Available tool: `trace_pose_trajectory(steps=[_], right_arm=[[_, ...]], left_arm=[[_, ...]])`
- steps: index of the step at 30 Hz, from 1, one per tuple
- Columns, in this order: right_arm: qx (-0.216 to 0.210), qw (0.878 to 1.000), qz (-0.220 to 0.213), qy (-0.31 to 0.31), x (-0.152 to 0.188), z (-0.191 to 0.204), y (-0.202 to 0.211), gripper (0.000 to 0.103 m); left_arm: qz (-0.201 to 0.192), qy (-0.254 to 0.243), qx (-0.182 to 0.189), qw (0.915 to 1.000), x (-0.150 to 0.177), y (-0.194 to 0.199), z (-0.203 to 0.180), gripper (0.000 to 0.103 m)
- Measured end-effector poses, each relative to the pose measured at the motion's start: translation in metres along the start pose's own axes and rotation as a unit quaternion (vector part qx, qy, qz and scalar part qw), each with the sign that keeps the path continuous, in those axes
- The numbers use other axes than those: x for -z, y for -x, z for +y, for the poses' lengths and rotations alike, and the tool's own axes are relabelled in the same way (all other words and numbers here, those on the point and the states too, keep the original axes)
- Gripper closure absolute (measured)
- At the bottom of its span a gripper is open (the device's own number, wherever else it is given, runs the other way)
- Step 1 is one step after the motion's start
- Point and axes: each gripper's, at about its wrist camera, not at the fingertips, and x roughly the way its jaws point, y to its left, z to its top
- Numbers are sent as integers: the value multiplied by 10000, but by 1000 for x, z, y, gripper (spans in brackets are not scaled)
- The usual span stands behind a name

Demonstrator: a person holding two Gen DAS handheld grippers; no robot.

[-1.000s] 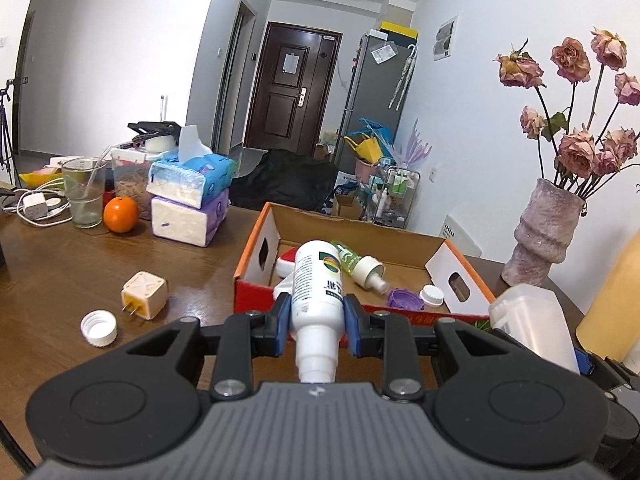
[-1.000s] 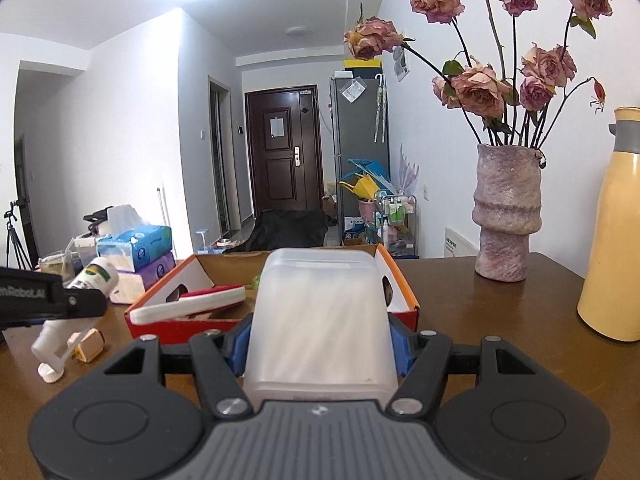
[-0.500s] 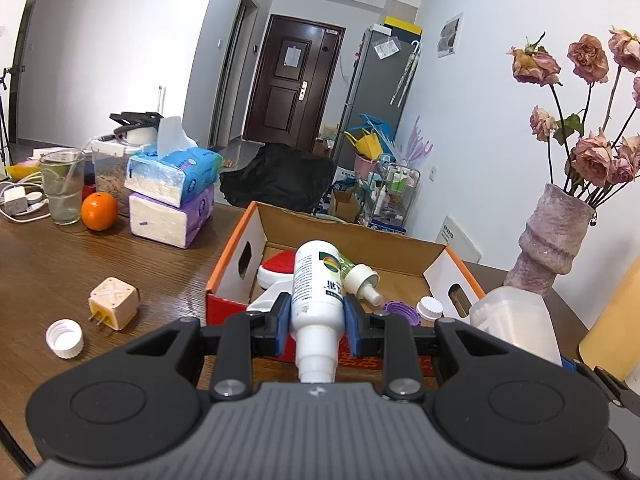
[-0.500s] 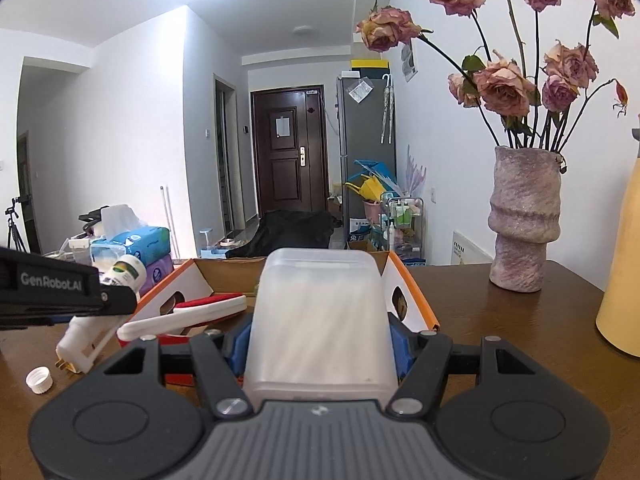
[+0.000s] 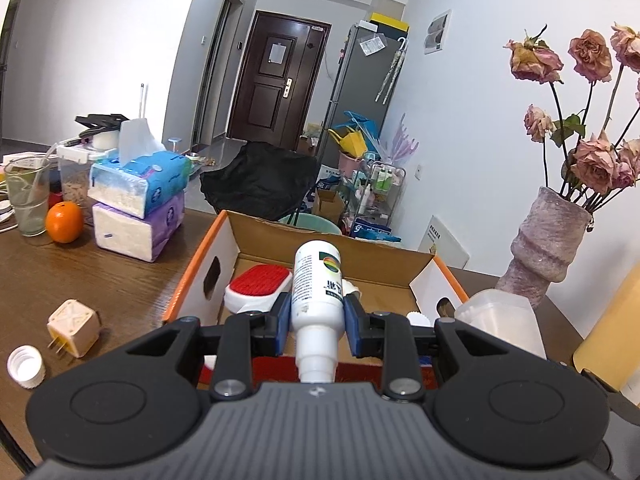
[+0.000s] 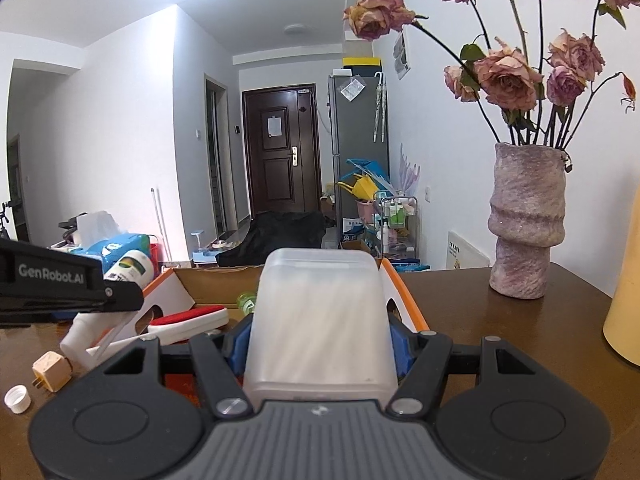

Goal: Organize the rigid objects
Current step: 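Carry the white spray bottle and translucent box with both tools over the cardboard box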

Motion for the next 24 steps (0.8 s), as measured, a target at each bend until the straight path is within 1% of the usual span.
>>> trace_pose_trajectory(steps=[11, 24], right_arm=[[17, 10000, 43, 52, -7, 0, -36, 39], [61, 9998, 31, 160, -14, 0, -67, 39]], left_arm=[[35, -67, -54, 10000, -13, -37, -4, 75], [-8, -229, -123, 9997, -24, -70, -11, 75]])
